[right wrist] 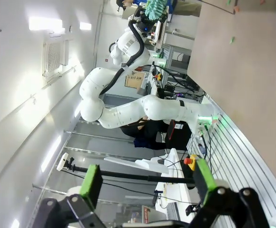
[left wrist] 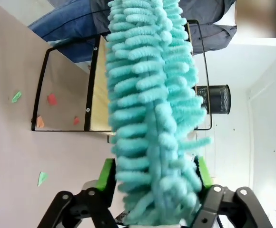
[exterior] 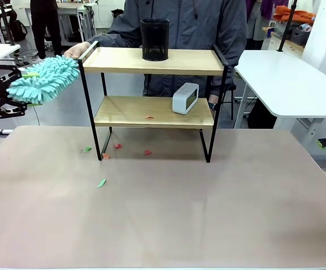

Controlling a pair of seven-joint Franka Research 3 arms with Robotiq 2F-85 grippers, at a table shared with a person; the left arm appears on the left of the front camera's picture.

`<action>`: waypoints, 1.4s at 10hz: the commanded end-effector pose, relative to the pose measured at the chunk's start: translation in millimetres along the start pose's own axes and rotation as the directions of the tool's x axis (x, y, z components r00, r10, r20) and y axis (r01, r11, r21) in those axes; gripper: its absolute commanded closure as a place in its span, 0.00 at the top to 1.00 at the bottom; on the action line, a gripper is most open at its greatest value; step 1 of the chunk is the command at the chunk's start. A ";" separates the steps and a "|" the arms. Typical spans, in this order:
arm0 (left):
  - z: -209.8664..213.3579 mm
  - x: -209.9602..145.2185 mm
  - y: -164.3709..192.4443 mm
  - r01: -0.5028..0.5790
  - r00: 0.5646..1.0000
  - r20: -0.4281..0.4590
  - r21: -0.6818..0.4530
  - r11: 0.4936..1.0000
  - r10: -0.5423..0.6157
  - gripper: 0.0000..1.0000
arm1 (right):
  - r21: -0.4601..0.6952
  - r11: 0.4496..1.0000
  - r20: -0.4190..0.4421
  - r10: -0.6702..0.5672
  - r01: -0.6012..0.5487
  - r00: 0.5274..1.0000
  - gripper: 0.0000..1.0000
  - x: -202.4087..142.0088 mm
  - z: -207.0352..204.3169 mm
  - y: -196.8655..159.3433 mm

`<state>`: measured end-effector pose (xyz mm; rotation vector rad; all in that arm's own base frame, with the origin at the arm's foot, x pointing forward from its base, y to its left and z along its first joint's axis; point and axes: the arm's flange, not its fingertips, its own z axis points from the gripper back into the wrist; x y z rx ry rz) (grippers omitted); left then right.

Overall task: Clean the shelf.
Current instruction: Hand the Duster back to the human.

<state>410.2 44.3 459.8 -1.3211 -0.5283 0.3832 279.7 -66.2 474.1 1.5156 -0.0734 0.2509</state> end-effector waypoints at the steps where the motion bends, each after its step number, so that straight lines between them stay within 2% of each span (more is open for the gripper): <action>1: 14.4 -3.7 -3.3 0.026 0.999 -0.040 -0.031 0.999 -0.027 1.00 | -0.005 1.000 -0.016 0.017 -0.017 1.000 1.00 -0.7 5.0 0.6; 2: 26.1 -10.0 -8.5 0.032 0.997 -0.062 -0.064 0.997 -0.036 1.00 | -0.005 1.000 -0.016 0.017 -0.017 1.000 1.00 -0.7 5.0 0.6; 5: 55.1 -56.7 -19.1 0.029 0.974 -0.216 -0.163 0.986 -0.064 1.00 | 0.000 1.000 0.000 0.000 0.000 1.000 1.00 0.1 0.0 -0.1; 8: 46.5 -99.7 -0.7 0.010 0.922 -0.385 -0.091 0.996 -0.044 1.00 | 0.024 0.991 0.047 -0.130 0.129 0.990 1.00 27.1 -66.5 -21.4; 9: 36.4 -110.8 9.9 0.003 0.900 -0.435 -0.045 0.999 -0.023 1.00 | 0.018 0.989 0.079 -0.150 0.149 0.985 1.00 29.7 -78.0 -30.1; 10: 25.9 -117.5 18.9 -0.015 0.873 -0.487 -0.016 1.000 0.005 1.00 | 0.033 0.987 0.062 -0.156 0.155 0.986 1.00 29.2 -82.9 -36.8; 11: 13.0 -122.0 27.2 -0.015 0.839 -0.542 0.060 0.998 0.045 1.00 | -0.029 0.986 0.078 -0.163 0.166 0.984 1.00 29.4 -86.8 -42.2; 12: 29.0 -72.4 2.0 0.002 0.899 -0.438 -0.057 0.998 -0.027 1.00 | 0.012 0.991 0.037 -0.134 0.133 0.990 1.00 47.0 -57.8 -31.8; 14: 29.0 -72.4 2.0 0.002 0.899 -0.438 -0.057 0.998 -0.027 1.00 | 0.012 0.991 0.037 -0.134 0.133 0.990 1.00 47.0 -57.8 -31.8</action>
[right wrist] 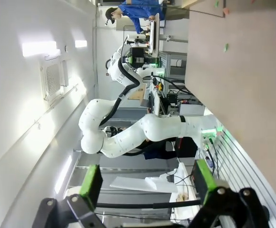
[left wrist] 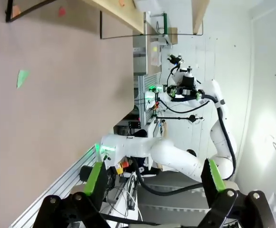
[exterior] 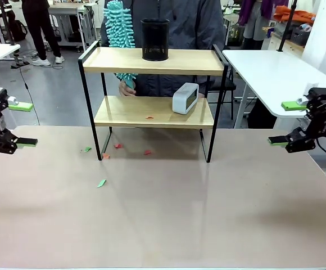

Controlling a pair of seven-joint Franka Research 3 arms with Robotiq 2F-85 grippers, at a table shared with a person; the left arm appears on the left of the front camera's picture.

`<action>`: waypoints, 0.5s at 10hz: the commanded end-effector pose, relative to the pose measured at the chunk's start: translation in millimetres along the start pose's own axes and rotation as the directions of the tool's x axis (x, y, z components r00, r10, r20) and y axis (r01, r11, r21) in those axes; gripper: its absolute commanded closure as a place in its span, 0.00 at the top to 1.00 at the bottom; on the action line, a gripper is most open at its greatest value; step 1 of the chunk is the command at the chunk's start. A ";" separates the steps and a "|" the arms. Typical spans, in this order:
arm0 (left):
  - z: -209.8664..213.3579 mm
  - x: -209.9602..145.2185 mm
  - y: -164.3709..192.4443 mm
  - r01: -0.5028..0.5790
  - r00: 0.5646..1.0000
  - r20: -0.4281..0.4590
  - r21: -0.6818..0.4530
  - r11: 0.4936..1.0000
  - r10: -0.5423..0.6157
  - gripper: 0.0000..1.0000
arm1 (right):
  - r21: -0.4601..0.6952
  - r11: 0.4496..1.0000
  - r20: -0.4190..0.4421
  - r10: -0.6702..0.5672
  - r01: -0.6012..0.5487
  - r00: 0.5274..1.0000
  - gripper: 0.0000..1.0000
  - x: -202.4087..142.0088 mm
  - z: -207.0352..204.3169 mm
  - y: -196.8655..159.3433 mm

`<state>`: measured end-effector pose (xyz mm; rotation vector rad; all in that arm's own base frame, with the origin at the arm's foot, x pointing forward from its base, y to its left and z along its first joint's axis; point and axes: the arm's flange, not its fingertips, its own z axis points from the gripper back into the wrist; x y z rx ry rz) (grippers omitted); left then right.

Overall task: Clean the shelf.
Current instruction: Hand the Duster back to the human.

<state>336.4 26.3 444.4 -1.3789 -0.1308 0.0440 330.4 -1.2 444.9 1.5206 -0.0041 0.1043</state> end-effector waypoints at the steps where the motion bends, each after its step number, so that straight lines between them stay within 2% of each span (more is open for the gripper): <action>1: 3.7 -1.5 -6.9 0.017 0.999 0.030 -0.025 1.000 -0.017 1.00 | 0.008 1.000 -0.009 0.006 -0.006 1.000 1.00 -4.6 3.1 4.5; 5: 3.7 -1.5 -6.9 0.017 0.999 0.030 -0.025 1.000 -0.017 1.00 | 0.008 1.000 -0.009 0.006 -0.006 1.000 1.00 -4.6 3.1 4.5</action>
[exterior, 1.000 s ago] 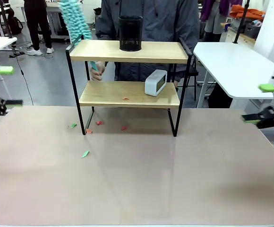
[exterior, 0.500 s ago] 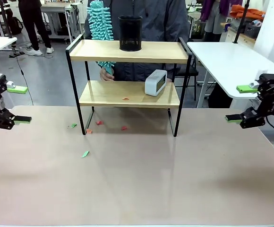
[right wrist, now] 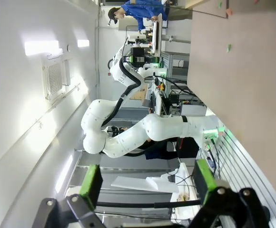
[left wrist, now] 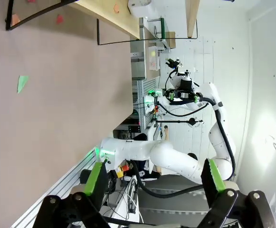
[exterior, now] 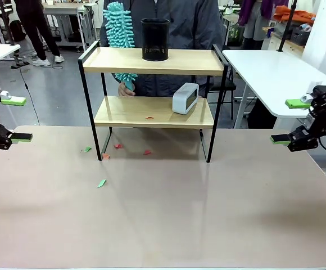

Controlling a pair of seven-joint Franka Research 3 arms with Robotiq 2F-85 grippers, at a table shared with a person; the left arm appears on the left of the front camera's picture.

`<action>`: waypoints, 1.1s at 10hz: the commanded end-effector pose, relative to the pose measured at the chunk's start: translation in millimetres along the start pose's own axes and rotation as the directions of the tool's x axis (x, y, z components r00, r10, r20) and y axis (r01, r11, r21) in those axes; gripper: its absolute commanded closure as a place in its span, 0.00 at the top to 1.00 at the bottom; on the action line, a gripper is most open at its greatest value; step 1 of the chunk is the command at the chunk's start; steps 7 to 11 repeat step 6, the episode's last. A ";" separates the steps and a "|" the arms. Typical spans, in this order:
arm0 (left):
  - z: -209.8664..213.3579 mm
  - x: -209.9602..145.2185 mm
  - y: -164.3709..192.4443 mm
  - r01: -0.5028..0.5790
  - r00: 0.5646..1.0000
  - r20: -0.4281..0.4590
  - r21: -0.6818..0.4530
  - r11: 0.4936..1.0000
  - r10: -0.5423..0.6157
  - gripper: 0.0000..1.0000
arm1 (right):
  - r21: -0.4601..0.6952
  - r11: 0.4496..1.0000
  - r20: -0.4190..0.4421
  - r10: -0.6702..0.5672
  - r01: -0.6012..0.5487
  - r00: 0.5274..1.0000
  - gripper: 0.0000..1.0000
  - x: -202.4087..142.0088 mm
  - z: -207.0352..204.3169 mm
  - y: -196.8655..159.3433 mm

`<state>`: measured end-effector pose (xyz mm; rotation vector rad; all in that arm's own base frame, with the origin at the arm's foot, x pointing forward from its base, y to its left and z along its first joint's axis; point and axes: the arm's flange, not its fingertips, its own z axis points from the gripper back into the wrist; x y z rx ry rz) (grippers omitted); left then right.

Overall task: Clean the shelf.
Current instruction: Hand the Duster back to the human.

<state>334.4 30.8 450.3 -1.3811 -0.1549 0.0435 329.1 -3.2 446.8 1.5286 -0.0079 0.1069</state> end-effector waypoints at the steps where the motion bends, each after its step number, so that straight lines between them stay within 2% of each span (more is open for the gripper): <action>1: -2.0 -0.3 -1.9 0.003 1.000 0.013 -0.022 1.000 -0.002 1.00 | 0.000 1.000 -0.010 0.001 -0.001 1.000 1.00 -3.2 1.0 2.5; 11: -2.0 -0.3 -1.9 0.003 1.000 0.013 -0.022 1.000 -0.002 1.00 | 0.000 1.000 -0.010 0.001 -0.001 1.000 1.00 -3.2 1.0 2.5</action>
